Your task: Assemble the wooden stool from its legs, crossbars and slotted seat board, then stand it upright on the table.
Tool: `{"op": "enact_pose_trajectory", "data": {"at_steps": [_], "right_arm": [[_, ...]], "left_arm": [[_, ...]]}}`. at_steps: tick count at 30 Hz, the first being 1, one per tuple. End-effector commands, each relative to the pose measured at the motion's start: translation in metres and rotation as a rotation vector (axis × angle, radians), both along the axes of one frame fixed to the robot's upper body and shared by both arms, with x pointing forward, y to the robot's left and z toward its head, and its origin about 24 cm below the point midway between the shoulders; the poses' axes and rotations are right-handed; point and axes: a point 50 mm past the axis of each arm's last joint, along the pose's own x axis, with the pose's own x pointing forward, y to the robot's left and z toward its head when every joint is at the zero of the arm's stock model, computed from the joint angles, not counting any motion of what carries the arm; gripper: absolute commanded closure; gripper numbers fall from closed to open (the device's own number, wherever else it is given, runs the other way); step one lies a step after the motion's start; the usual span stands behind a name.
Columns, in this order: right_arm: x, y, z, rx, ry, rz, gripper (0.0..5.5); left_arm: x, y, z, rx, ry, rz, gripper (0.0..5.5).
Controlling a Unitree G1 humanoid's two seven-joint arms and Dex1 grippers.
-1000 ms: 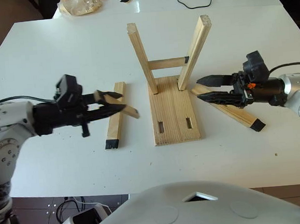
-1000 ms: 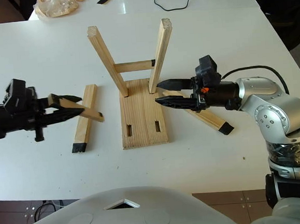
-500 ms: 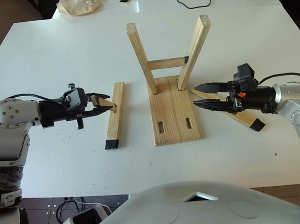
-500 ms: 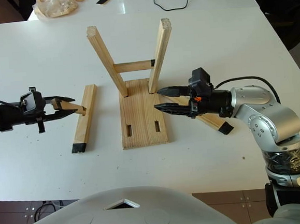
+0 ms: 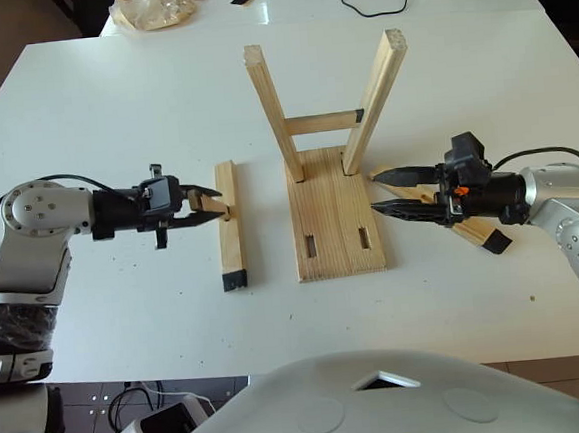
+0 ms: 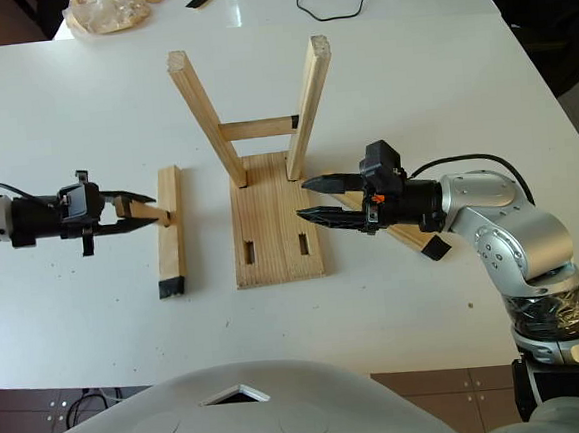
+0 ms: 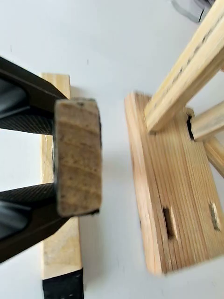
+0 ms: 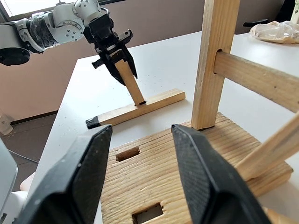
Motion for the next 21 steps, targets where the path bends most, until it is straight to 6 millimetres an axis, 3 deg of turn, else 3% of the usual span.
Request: {"op": "enact_pose_trajectory", "data": {"at_steps": [1,4,12,21], "right_arm": [[0.000,-0.001,-0.003,-0.016,-0.008,-0.009,3.16],[0.002,0.000,-0.005,-0.025,-0.012,-0.017,3.16],[0.001,-0.001,-0.009,-0.052,-0.014,-0.007,3.16],[0.001,0.000,-0.013,-0.071,-0.011,0.004,3.16]], "left_arm": [[-0.006,0.003,0.001,0.011,0.161,0.009,4.20],[-0.006,0.003,-0.010,0.053,0.203,0.024,4.20],[-0.032,-0.002,-0.045,0.167,0.231,-0.048,4.20],[-0.036,-0.006,-0.049,0.020,0.364,0.002,4.20]]}}
